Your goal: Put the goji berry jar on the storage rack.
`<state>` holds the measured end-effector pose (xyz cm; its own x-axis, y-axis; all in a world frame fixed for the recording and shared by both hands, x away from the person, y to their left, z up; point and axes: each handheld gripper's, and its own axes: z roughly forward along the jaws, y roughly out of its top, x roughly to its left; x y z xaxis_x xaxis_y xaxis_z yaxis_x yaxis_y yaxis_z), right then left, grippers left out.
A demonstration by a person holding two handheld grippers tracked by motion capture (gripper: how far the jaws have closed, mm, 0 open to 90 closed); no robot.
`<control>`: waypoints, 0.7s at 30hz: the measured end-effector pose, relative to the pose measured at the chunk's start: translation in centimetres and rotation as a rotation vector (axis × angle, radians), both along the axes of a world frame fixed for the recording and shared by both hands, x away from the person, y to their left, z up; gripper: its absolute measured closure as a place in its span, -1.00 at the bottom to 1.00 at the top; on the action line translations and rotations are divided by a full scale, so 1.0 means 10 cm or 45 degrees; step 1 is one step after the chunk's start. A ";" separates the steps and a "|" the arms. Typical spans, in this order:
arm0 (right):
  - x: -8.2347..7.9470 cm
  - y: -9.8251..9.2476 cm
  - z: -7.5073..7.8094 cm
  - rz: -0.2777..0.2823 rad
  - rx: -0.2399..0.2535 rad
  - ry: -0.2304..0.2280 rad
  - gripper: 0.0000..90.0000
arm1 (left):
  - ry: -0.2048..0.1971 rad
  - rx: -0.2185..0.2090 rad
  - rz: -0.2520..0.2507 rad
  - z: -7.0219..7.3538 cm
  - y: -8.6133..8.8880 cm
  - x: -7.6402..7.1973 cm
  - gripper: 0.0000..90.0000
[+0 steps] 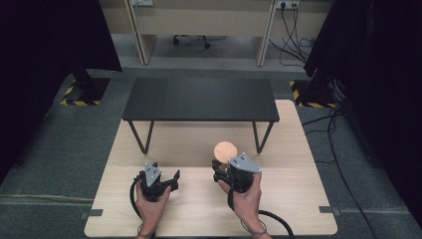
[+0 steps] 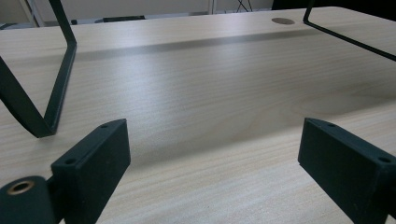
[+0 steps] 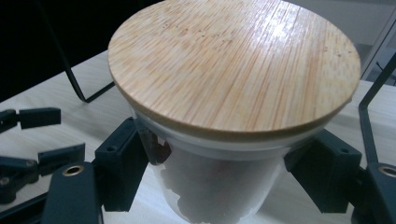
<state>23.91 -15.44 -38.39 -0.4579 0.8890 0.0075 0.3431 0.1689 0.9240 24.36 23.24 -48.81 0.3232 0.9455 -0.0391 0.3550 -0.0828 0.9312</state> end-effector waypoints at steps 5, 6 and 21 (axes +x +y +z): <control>0.06 0.06 0.12 -0.006 0.002 -0.012 -0.42 | 0.000 0.002 -0.003 0.00 0.00 0.00 -0.81; 0.08 0.07 0.15 -0.006 0.000 -0.018 -0.42 | 0.000 -0.001 -0.002 0.00 0.00 0.00 -0.81; 0.32 0.26 0.69 -0.035 -0.035 -0.072 -0.42 | 0.000 -0.008 -0.005 0.00 0.01 0.00 -0.81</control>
